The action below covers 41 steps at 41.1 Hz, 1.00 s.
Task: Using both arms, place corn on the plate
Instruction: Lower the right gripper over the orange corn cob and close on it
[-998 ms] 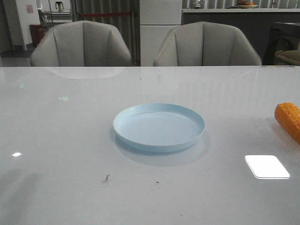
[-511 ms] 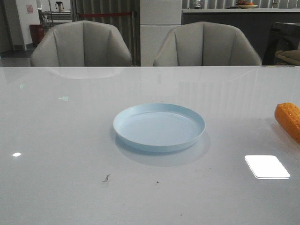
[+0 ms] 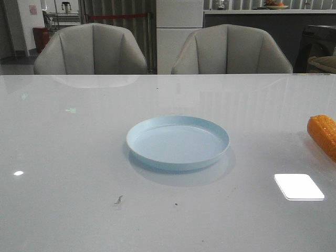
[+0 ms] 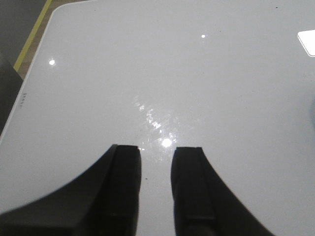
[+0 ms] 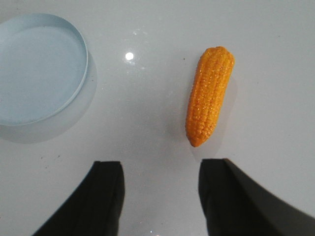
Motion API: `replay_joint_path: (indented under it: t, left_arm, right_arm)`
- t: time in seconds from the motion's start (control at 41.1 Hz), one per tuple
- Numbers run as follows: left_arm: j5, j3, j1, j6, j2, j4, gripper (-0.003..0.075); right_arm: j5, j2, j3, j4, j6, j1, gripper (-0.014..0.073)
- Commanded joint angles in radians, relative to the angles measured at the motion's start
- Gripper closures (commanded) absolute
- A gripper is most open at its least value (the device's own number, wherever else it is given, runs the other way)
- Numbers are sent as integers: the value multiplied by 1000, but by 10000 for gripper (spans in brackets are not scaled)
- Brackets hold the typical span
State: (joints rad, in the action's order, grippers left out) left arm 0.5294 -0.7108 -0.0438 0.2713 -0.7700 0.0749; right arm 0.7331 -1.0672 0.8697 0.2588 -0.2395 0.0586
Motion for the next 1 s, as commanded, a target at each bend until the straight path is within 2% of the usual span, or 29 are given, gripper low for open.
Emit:
replay_joint_path:
  t: [0.0,0.365,0.608,0.852,0.973]
  left_arm:
    - [-123,40,-1,-9,95,10,466]
    - [-81,51,-1,-9,150,10,466]
    - [-77,51,-1,-9,150,10,466]
    - [-66,51,-1,-9,150,10,466]
    - [-63,51,-1,-9,150,10,466]
  right_arm:
    - [-53,-58,57,6,3,6,137]
    - [-24,-386,298,5,4,6,137]
    - [96,-590,470,-129,46,6,132]
    - [183,-721,529,-168,48,6,-29]
    - [163,-757,530,-168,58,6,-32]
